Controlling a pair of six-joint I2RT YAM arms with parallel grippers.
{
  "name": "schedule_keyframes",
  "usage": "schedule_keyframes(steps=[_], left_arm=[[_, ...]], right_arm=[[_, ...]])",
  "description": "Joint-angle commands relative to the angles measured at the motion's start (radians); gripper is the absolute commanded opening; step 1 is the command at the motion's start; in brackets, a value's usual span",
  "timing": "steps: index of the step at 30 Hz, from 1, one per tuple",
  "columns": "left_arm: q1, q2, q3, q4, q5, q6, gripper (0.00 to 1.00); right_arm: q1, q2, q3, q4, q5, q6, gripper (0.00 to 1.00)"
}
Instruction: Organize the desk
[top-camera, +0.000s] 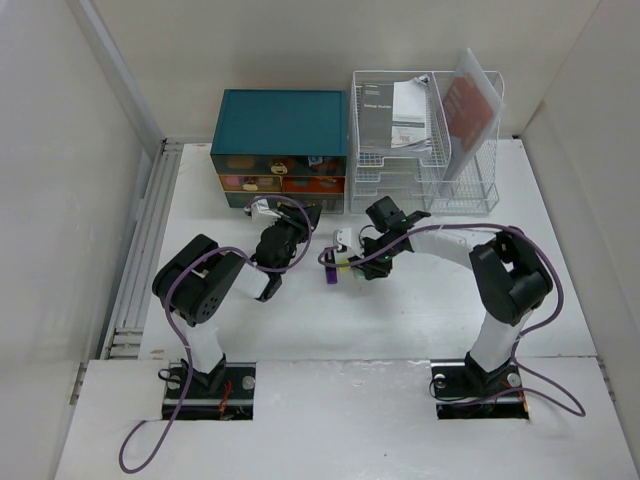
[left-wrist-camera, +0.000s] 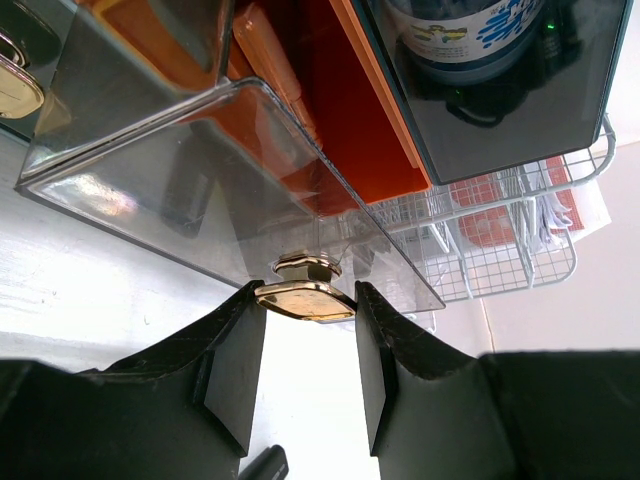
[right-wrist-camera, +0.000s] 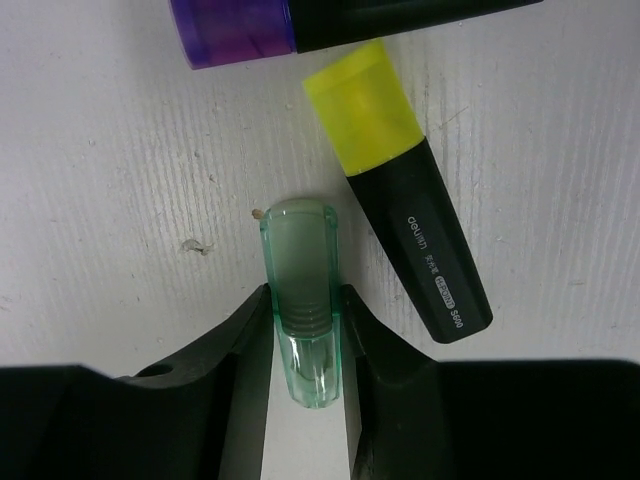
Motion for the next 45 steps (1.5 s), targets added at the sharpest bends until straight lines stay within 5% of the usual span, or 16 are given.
schedule_keyframes(steps=[1,11,18,26,45], left_arm=[[-0.001,0.011,0.019,-0.002,0.014,0.015,0.19],[-0.001,0.011,0.01,-0.002,0.014,0.015,0.19],[-0.001,0.029,0.01,-0.002,0.023,0.015,0.19],[-0.001,0.029,0.01,-0.002,0.032,0.015,0.65],[-0.012,-0.119,-0.136,0.077,0.032,0.11,0.71]], right_arm=[[0.01,0.018,-0.005,0.016,0.014,0.003,0.05],[0.01,-0.15,0.245,-0.058,0.03,0.063,0.0],[-0.01,-0.106,0.419,0.113,0.109,0.209,0.0],[-0.01,0.0,0.561,0.165,0.1,0.272,0.0],[0.027,0.23,0.753,0.165,0.113,0.29,0.0]])
